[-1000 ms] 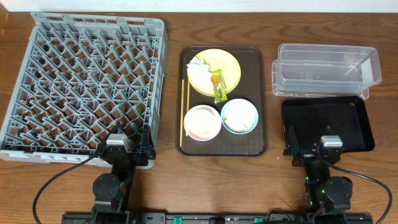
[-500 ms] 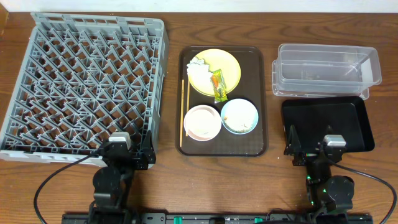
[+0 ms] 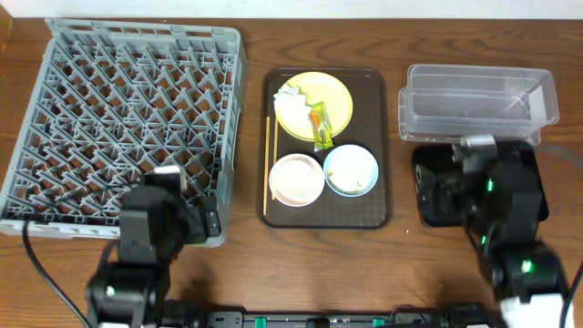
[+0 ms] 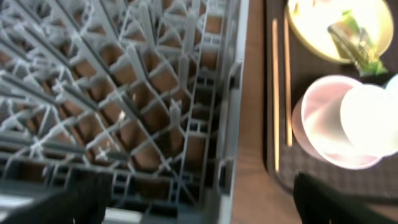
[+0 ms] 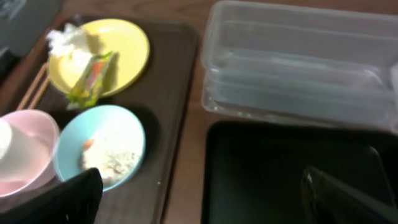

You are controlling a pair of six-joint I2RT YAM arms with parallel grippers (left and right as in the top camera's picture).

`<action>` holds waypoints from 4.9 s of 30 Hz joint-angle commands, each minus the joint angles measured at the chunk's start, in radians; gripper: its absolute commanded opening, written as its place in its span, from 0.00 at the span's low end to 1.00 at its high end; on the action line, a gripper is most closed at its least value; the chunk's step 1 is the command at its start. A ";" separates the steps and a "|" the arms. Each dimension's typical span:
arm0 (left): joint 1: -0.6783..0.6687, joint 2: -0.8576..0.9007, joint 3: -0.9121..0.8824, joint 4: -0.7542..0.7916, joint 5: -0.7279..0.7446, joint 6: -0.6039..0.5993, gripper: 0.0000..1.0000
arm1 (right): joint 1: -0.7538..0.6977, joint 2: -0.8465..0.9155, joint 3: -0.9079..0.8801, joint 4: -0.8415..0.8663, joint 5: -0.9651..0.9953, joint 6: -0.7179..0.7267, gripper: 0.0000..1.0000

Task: Sort waste into correct bins and load items into the dishwasher
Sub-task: 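Reach the right gripper to the yellow plate and grasp the white tissue, then carry the tissue with the right gripper and drop it in the clear bin, then return the right gripper to the plate and grasp the green wrapper, then drop the green wrapper into the clear bin with the right gripper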

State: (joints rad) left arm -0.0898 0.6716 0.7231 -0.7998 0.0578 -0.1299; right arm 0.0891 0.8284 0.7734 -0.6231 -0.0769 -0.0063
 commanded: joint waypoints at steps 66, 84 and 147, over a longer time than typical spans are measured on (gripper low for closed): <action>-0.003 0.188 0.199 -0.142 0.059 -0.060 0.94 | 0.425 1.163 0.738 0.287 -0.003 -0.021 0.01; -0.003 0.188 0.199 -0.142 0.059 -0.059 0.94 | -0.044 0.873 0.735 -0.011 0.297 0.171 0.01; -0.003 0.190 0.199 -0.142 0.059 -0.059 0.94 | 0.041 0.963 0.766 -0.055 0.238 0.726 0.01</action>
State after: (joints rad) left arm -0.0898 0.8619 0.8967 -0.9386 0.1062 -0.1837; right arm 0.2108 1.7836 1.5433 -0.6281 0.1204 0.5140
